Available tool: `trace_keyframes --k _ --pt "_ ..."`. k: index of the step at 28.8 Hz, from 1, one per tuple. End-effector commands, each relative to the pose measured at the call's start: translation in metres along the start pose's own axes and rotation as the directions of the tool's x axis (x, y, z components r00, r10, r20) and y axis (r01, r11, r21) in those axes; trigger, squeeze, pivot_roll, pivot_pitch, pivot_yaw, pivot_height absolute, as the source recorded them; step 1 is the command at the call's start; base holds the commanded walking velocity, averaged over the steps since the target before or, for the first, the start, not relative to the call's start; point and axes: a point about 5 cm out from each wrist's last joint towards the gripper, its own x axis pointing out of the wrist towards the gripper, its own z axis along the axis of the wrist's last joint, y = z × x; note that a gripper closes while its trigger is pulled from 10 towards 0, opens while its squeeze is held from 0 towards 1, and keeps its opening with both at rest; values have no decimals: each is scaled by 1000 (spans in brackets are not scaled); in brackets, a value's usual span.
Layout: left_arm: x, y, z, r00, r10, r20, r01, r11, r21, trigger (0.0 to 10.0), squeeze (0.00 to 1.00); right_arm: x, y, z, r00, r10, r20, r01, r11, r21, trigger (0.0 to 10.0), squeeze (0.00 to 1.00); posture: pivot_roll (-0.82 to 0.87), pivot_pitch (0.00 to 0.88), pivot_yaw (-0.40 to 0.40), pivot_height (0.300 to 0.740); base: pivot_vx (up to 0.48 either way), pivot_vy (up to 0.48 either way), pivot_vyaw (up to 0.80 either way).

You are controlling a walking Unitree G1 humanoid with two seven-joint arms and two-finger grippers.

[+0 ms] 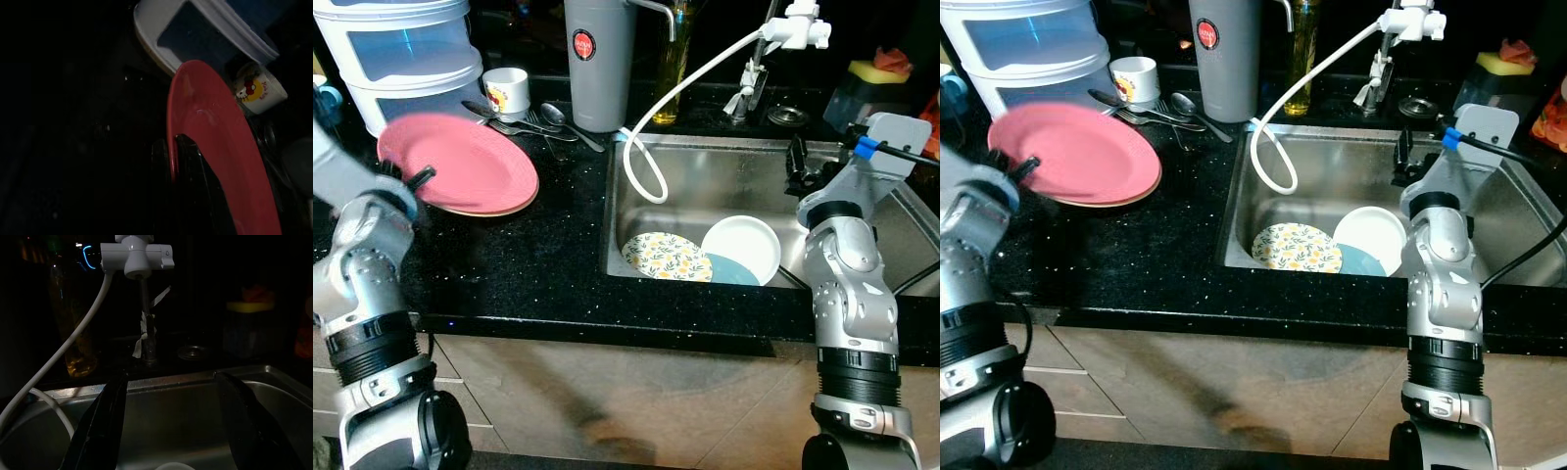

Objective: Kitchen organization

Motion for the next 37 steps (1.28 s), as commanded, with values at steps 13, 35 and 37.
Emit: trace_keyframes --k 13,35,37 --pt "-21 -38 -31 914 -338 -226 338 940 -40 10000 1000 1 9 -2 998 65 -10 -65 998 4 10000 0 162 44 6 740 0 0 0" --pt "0 -22 -19 955 -136 -264 156 986 53 10000 0 -38 93 -19 725 672 -150 -680 734 3 10000 0 175 50 3 740 0 0 0" --pt "2 -20 -20 954 -125 -274 144 988 50 10000 0 -38 92 -19 724 674 -150 -681 732 4 10000 0 175 50 3 740 0 0 0"
